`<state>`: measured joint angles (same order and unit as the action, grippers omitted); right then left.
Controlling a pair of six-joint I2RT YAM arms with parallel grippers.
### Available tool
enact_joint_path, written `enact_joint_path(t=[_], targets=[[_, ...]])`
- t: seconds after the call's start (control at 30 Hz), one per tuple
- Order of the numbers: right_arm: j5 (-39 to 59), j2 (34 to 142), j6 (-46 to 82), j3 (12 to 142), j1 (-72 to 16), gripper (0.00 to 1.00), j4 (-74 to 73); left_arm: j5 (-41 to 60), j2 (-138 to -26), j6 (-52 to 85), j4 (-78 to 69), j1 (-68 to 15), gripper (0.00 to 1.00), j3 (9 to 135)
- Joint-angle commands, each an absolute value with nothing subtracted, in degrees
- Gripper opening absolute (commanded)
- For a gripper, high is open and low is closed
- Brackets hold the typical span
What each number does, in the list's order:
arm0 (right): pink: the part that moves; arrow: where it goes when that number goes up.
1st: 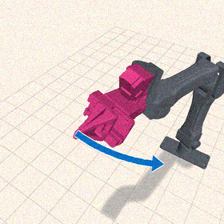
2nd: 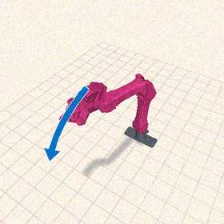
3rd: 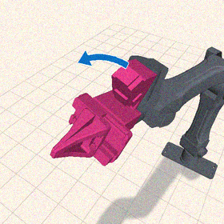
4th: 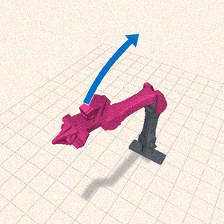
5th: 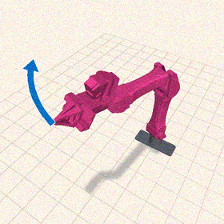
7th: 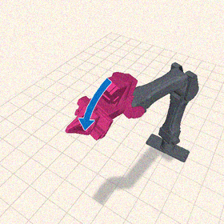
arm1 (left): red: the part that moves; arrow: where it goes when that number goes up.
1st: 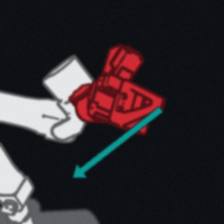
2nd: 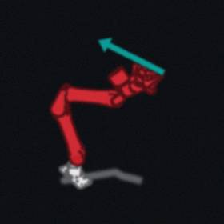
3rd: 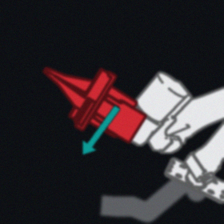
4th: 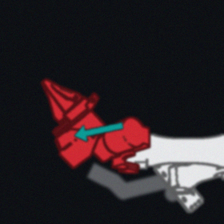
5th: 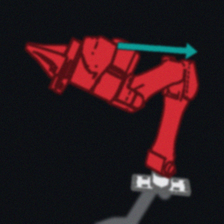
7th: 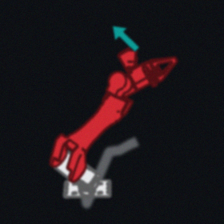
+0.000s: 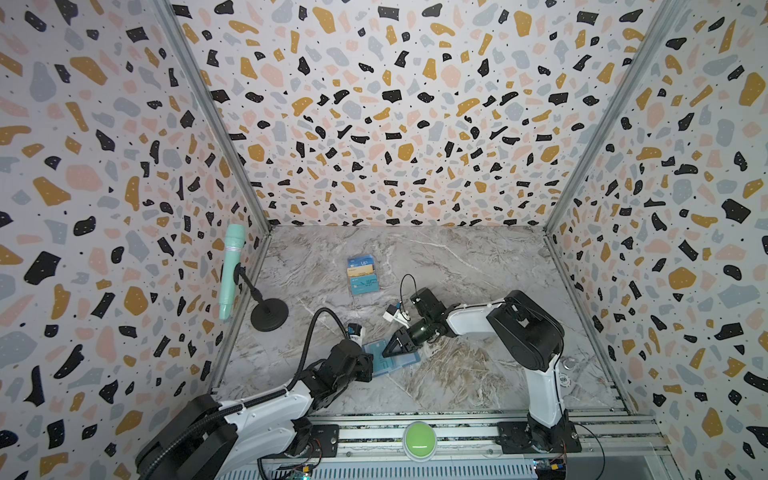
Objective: Take the credit cards out of the card holder
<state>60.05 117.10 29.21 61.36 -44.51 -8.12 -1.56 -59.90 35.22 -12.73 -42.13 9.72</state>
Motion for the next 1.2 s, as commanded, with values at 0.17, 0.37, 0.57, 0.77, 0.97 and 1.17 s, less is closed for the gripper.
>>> enact_joint_path(t=[0.17,0.37,0.57,0.77,0.97,1.17], targets=[[62.25,118.03,35.53,61.26,-45.48,0.42,-14.65,-0.70,-60.29,34.20,-10.28,-42.27,0.09,8.53],[60.46,119.04,37.18,61.27,-46.14,0.42,-15.25,-0.62,-59.77,34.21,-10.28,-42.28,0.09,8.35],[59.78,120.12,38.09,61.17,-46.21,0.42,-15.50,-0.66,-59.27,34.21,-10.11,-42.25,0.09,8.22],[63.21,119.51,40.72,60.40,-45.66,0.42,-20.07,-0.97,-59.25,34.47,-9.92,-42.26,0.09,8.18],[64.50,118.01,40.96,58.87,-43.91,0.39,-21.01,-1.32,-59.76,34.56,-9.80,-42.25,0.09,8.35],[65.45,116.57,40.70,57.21,-42.46,0.37,-21.57,-1.58,-60.99,34.55,-9.76,-42.27,0.09,8.79]])
